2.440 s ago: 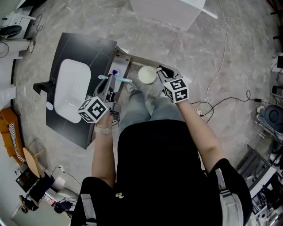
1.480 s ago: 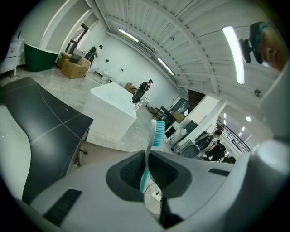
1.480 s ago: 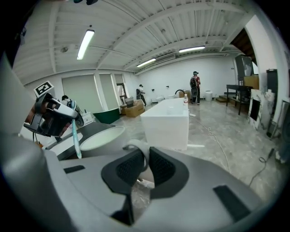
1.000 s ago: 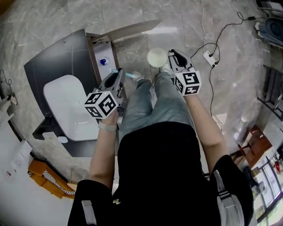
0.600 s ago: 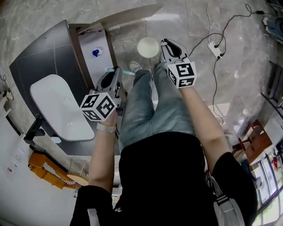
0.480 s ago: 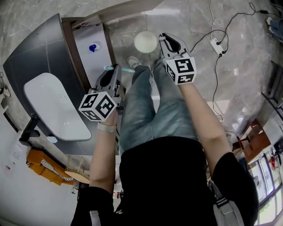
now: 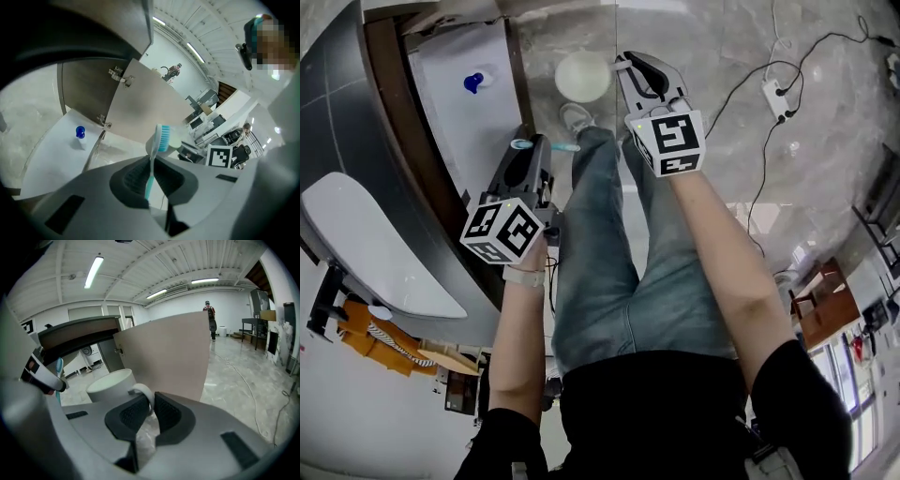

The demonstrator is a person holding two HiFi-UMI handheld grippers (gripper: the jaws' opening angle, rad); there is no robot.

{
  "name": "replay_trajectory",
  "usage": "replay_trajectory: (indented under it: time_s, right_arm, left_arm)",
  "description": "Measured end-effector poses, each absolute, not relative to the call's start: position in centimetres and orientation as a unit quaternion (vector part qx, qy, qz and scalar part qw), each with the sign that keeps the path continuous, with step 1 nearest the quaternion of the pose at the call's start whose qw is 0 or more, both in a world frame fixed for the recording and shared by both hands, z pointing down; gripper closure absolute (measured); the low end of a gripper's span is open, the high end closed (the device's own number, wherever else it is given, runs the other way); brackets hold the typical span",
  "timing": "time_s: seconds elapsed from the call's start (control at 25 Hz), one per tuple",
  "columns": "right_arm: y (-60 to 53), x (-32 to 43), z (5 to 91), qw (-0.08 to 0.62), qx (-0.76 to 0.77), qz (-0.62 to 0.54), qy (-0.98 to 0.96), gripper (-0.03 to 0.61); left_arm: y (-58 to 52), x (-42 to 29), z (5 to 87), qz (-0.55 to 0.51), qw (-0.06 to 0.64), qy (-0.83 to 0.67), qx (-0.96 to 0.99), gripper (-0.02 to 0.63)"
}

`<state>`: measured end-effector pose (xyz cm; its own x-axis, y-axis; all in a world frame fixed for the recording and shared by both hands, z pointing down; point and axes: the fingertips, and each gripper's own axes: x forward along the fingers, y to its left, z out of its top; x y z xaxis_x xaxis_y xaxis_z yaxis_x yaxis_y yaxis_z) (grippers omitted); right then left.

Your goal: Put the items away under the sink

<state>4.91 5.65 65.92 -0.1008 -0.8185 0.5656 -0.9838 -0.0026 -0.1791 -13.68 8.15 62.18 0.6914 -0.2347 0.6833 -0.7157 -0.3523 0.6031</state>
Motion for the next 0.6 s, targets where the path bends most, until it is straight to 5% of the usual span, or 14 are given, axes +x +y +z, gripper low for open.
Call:
replay_trajectory:
  time_s: [0.6]
  right_arm:
    - [2.7, -3.4, 79.3, 0.166, 0.576, 0.290, -0.746, 0.525]
  left_arm:
    - [10.2, -17.6, 72.7, 0.248, 0.517, -0.357, 0.737, 0.575]
